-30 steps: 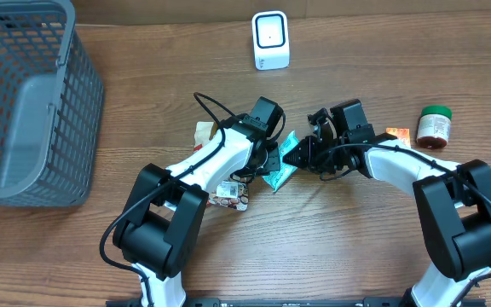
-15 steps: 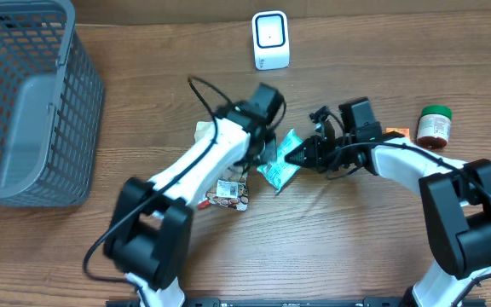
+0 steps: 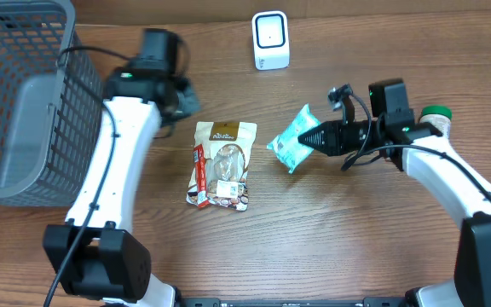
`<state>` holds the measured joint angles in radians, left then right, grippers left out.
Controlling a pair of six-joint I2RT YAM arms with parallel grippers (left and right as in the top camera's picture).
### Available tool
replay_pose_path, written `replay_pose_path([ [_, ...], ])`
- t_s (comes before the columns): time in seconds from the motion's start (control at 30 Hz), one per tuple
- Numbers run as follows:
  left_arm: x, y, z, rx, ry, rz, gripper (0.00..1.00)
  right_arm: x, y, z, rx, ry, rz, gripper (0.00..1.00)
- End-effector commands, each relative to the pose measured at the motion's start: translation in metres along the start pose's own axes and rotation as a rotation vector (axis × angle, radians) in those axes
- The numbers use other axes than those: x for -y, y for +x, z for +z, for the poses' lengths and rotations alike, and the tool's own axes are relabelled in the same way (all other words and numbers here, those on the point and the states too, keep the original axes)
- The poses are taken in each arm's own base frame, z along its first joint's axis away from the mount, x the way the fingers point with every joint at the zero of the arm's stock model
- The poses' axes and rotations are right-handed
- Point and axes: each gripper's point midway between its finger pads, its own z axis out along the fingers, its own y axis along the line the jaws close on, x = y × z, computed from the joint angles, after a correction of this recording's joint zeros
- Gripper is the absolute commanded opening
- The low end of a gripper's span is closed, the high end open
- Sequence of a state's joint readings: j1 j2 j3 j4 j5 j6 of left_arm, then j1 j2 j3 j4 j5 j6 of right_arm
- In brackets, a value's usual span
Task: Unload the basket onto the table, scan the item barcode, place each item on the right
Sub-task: 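Release the pack with the left gripper and lift it with the right gripper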
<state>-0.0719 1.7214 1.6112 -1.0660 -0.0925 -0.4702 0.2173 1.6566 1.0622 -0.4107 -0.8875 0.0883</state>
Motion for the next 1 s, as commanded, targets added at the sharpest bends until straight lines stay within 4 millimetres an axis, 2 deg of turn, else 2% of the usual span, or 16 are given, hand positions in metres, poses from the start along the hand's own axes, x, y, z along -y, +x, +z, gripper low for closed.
replay_pose_path([
  [0.0,-0.029,-0.018,-0.002,0.033,-0.044,0.027,0.2,-0.021,-0.04,-0.024,0.048,0.092,-0.215,0.03],
  [0.2,-0.077,-0.04,-0.003,0.089,-0.145,-0.033,0.41,-0.055,-0.079,-0.07,0.002,0.293,-0.448,0.03],
  [0.23,-0.082,-0.043,-0.003,0.096,-0.149,-0.045,0.49,-0.065,-0.088,-0.08,0.005,0.333,-0.494,0.03],
  [0.33,-0.091,-0.047,-0.003,0.103,-0.157,-0.068,0.91,-0.087,-0.106,-0.096,0.029,0.387,-0.608,0.03],
  [0.37,-0.093,-0.047,-0.003,0.103,-0.159,-0.073,1.0,-0.094,-0.112,-0.099,0.041,0.396,-0.65,0.03],
  [0.57,-0.093,-0.047,-0.003,0.102,-0.158,-0.075,1.0,-0.114,-0.135,-0.104,0.088,0.438,-0.734,0.03],
  [0.8,-0.093,-0.047,-0.003,0.102,-0.158,-0.075,1.0,-0.135,-0.177,-0.116,0.14,0.503,-0.796,0.03],
  [0.9,-0.093,-0.047,-0.003,0.102,-0.158,-0.075,1.0,-0.13,-0.186,-0.11,0.119,0.502,-0.782,0.03],
  [0.97,-0.093,-0.047,-0.003,0.102,-0.158,-0.075,1.0,-0.119,-0.189,-0.099,0.102,0.5,-0.771,0.03],
])
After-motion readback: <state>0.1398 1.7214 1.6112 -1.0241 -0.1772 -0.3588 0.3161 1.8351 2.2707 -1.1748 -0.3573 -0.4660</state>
